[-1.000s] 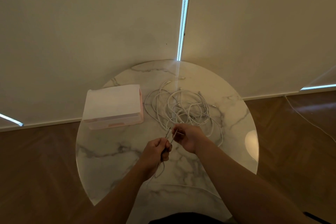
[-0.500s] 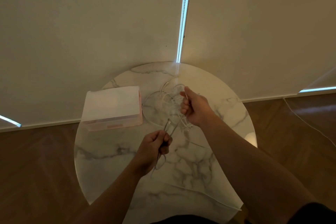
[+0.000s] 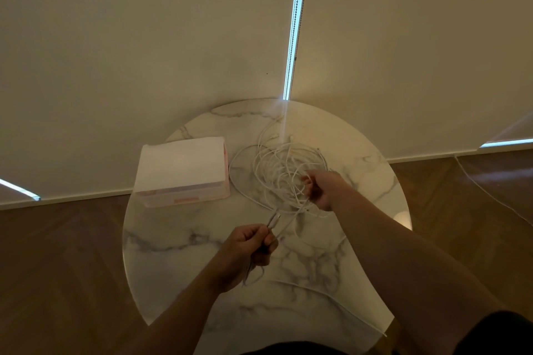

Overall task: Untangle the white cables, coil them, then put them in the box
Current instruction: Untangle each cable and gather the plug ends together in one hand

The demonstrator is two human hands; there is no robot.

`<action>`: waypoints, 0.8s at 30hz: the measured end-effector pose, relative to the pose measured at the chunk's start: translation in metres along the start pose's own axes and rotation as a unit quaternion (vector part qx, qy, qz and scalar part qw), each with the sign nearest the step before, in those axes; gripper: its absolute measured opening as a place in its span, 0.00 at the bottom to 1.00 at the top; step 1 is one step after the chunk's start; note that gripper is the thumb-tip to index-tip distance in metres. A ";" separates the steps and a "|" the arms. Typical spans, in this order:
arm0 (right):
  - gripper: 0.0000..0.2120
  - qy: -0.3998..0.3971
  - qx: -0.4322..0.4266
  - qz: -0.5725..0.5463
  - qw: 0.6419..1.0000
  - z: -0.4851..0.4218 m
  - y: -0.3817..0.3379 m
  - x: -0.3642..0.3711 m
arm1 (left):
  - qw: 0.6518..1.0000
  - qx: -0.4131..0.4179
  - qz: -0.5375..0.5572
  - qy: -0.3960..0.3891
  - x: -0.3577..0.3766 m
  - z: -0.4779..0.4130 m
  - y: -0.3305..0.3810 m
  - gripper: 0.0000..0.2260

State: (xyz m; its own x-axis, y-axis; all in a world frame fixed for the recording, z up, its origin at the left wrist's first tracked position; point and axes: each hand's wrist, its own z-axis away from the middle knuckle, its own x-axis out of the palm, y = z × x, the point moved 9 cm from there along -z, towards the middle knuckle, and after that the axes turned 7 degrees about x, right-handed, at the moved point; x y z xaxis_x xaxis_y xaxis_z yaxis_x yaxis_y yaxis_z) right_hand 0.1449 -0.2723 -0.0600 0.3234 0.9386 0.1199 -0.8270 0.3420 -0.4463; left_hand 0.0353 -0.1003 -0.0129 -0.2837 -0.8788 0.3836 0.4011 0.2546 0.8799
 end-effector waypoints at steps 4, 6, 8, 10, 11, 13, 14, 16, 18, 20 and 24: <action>0.12 -0.061 -0.126 0.063 0.988 0.040 -0.046 0.032 | 1.000 -0.005 0.023 0.003 0.000 0.002 -0.006 0.13; 0.12 -0.095 -0.209 0.055 0.972 0.065 -0.069 0.046 | 0.999 0.004 0.039 0.012 -0.002 0.000 -0.003 0.12; 0.11 -0.135 -0.288 0.039 0.947 0.091 -0.088 0.057 | 0.999 0.017 0.045 0.023 -0.004 -0.004 0.003 0.12; 0.11 -0.179 -0.349 0.018 0.920 0.116 -0.103 0.064 | 0.998 0.031 0.045 0.032 -0.005 -0.008 0.012 0.12; 0.11 -0.195 -0.369 0.007 0.909 0.126 -0.109 0.065 | 0.998 0.038 0.047 0.033 -0.005 -0.009 0.016 0.13; 0.11 -0.194 -0.380 0.000 0.904 0.133 -0.115 0.062 | 0.997 0.048 0.045 0.034 -0.004 -0.012 0.024 0.14; 0.11 -0.173 -0.366 0.006 0.914 0.128 -0.115 0.059 | 0.998 0.048 0.037 0.033 -0.003 -0.013 0.025 0.14; 0.11 -0.100 -0.298 0.029 0.949 0.102 -0.106 0.046 | 0.999 0.040 0.014 0.027 -0.001 -0.012 0.023 0.14; 0.12 -0.030 -0.206 0.065 0.976 0.071 -0.087 0.028 | 0.999 0.031 -0.002 0.016 0.002 -0.009 0.015 0.14; 0.09 -0.002 -0.141 0.099 0.985 0.050 -0.068 0.014 | 1.000 0.021 -0.009 0.005 0.005 -0.005 0.007 0.15; 0.10 -0.054 -0.143 0.069 0.986 0.055 -0.074 0.019 | 1.000 0.007 -0.007 -0.002 0.006 -0.003 0.000 0.15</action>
State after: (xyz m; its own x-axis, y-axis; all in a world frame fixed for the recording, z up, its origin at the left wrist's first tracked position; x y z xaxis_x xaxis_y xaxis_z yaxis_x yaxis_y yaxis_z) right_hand 0.1873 -0.2769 0.0240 0.1532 0.9801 0.1262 -0.6919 0.1976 -0.6944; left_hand 0.0358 -0.1066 -0.0112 -0.2924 -0.8807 0.3726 0.3840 0.2486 0.8892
